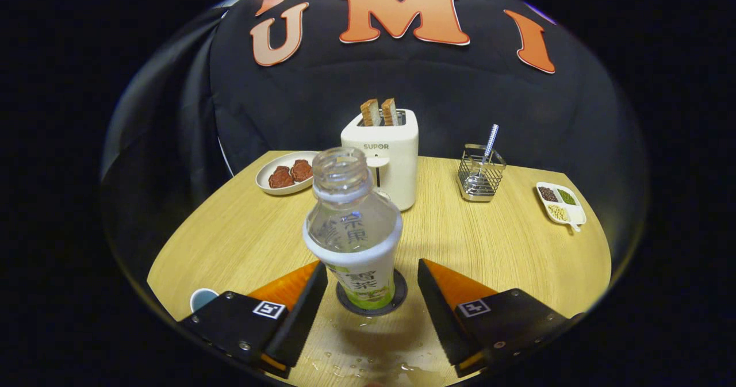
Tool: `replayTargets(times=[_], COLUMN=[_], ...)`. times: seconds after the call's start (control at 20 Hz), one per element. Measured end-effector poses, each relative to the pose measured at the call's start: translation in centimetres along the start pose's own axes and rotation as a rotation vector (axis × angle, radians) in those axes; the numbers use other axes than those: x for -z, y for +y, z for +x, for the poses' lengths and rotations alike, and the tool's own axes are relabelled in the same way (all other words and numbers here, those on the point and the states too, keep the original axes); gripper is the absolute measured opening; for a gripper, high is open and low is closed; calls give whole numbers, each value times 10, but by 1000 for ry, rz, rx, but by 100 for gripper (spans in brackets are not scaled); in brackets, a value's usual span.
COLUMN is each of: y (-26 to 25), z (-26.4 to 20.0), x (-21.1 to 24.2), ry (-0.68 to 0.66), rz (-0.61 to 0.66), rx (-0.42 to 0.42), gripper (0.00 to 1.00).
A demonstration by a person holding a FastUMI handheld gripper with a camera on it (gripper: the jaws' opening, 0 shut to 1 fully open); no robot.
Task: Take the bottle from table, then pour the juice into the cup, finally place the bottle on the coaster
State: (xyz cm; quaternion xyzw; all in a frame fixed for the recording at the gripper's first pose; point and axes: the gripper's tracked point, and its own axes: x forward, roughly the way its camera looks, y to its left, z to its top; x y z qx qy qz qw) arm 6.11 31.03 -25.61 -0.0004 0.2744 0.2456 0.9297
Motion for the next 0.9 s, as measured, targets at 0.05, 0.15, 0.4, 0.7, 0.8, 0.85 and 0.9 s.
replayTargets(times=[0.05, 0.15, 0.4, 0.7, 0.8, 0.85, 0.9], y=[-2, -12, -56, -121, -143, -152, -160], z=[-10, -33, -113, -233, -266, -281, -293], x=[-6, -21, -81, -145, -147, -147, -145], ry=[-13, -41, -152, -332, -358, -363, -368], rz=[8, 9, -4, 15, 0, -8, -9], rx=[0, 8, 69, 188, 247, 275, 304], gripper=[97, 98, 97, 97, 97, 97, 97])
